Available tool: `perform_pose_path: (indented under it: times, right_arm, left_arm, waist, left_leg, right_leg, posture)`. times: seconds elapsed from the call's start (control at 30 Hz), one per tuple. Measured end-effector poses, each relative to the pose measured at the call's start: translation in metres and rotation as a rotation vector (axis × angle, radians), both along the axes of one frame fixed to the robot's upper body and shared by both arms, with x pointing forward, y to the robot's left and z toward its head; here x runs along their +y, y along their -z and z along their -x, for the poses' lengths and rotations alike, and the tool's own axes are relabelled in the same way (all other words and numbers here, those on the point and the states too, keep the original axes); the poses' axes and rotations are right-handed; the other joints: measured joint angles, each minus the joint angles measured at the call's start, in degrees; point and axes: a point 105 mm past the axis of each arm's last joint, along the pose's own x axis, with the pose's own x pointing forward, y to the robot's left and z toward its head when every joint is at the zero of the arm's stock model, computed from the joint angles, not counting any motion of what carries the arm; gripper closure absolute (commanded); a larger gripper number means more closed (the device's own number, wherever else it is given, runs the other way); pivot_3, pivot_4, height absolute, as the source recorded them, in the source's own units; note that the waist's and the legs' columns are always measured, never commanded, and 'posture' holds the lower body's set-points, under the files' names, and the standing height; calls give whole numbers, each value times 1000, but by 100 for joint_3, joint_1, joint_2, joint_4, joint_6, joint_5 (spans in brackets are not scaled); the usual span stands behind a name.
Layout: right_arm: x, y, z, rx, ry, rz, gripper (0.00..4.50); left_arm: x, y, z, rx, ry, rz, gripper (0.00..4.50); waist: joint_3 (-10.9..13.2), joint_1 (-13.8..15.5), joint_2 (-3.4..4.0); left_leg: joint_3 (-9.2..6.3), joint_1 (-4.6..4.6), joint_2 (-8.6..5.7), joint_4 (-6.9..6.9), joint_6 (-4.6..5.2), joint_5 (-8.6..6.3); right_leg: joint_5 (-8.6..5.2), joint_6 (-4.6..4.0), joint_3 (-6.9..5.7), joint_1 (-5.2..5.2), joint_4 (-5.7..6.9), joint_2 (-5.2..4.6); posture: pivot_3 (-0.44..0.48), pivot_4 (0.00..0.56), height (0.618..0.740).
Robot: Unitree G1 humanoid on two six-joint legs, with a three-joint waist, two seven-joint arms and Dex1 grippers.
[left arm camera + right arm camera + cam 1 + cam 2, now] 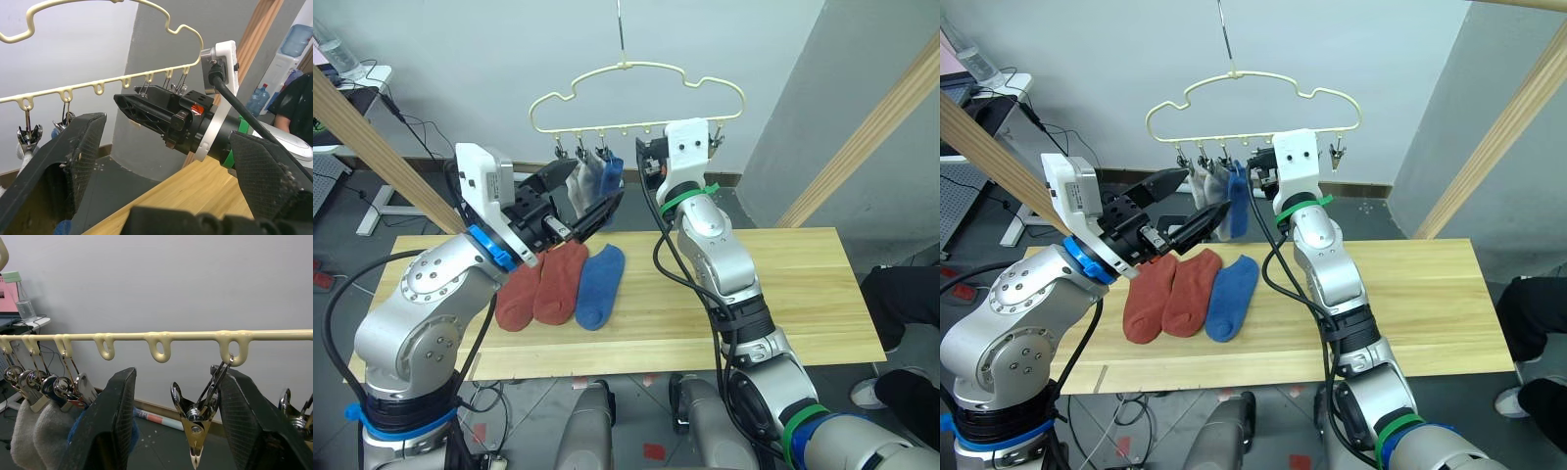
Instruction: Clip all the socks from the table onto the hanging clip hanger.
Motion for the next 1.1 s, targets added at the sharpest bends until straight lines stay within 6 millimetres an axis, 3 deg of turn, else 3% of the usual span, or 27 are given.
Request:
perform_pose_path:
  times: [0.1, 0.7, 0.87, 1.1]
  right_arm:
    - [0, 0, 0, 1, -4, -3, 2913]
    - [1, 0, 0, 5, -8, -7, 2913]
    - [1, 0, 0, 5, -8, -7, 4051]
    - [1, 1, 0, 7, -8, -6, 4051]
  left_arm:
    - [0, 0, 0, 1, -1, 0, 0]
    - [-1, 2, 0, 7, 0, -3, 0]
    - [-3, 4, 0, 11, 8, -8, 0]
    - [-3, 4, 0, 11, 9, -8, 0]
  waist:
    - [0, 0, 0]
    - [0, 0, 0]
    - [0, 0, 0]
    - [0, -1, 1]
  left_leg:
    - [0, 0, 0, 0, 0, 0]
    - [0, 0, 0, 0, 0, 0]
    - [0, 0, 1, 0, 0, 0]
    - [0, 0, 1, 0, 0, 0]
  right_leg:
    - [0, 0, 0, 0, 0, 0]
    - [0, 1, 0, 0, 0, 4]
    - [0, 0, 0, 0, 0, 4]
    - [0, 1, 0, -1, 0, 5]
  posture:
    - [71, 296, 740]
    - [69, 303, 740]
    - [67, 302, 740]
    - [64, 307, 740]
